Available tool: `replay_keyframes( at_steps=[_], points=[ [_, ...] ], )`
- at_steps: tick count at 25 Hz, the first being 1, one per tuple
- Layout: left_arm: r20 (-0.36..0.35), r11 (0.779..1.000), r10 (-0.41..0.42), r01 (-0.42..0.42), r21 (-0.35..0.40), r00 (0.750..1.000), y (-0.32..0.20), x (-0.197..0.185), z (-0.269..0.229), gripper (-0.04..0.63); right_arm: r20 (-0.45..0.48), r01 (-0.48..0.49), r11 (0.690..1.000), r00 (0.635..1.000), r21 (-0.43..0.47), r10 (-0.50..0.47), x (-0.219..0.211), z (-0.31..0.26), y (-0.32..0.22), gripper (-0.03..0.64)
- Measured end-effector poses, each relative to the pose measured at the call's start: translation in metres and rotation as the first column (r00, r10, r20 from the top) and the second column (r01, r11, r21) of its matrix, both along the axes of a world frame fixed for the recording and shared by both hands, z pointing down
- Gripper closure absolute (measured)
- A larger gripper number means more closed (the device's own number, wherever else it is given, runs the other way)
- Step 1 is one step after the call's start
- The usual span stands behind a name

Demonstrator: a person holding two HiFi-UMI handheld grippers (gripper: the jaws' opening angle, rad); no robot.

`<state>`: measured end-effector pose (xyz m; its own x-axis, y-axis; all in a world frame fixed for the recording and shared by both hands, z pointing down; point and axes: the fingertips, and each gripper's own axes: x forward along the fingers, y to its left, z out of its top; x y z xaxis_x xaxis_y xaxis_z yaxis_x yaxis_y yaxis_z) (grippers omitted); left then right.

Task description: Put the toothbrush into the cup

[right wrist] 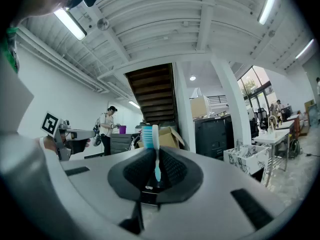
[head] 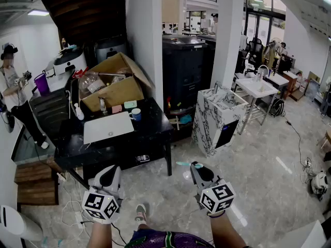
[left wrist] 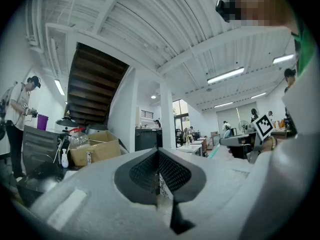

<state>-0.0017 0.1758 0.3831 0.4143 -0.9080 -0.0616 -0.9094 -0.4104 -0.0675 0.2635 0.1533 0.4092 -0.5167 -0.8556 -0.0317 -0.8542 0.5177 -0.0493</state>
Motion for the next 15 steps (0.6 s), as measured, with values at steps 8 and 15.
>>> replay_keyframes(
  at_steps=[8,15],
  points=[
    [-0.007,1.0,-0.014,0.014,0.001,1.0,0.003,-0.004,0.001,0.578,-0.006,0.017,1.0,1.0,0.007,-0.017,-0.005,-0.001,0.0,0.594],
    [-0.01,1.0,-0.012,0.012,-0.007,1.0,0.007,-0.005,0.005,0.578,-0.053,0.033,0.999,0.998,0.022,-0.032,-0.016,-0.001,-0.003,0.594]
  ],
)
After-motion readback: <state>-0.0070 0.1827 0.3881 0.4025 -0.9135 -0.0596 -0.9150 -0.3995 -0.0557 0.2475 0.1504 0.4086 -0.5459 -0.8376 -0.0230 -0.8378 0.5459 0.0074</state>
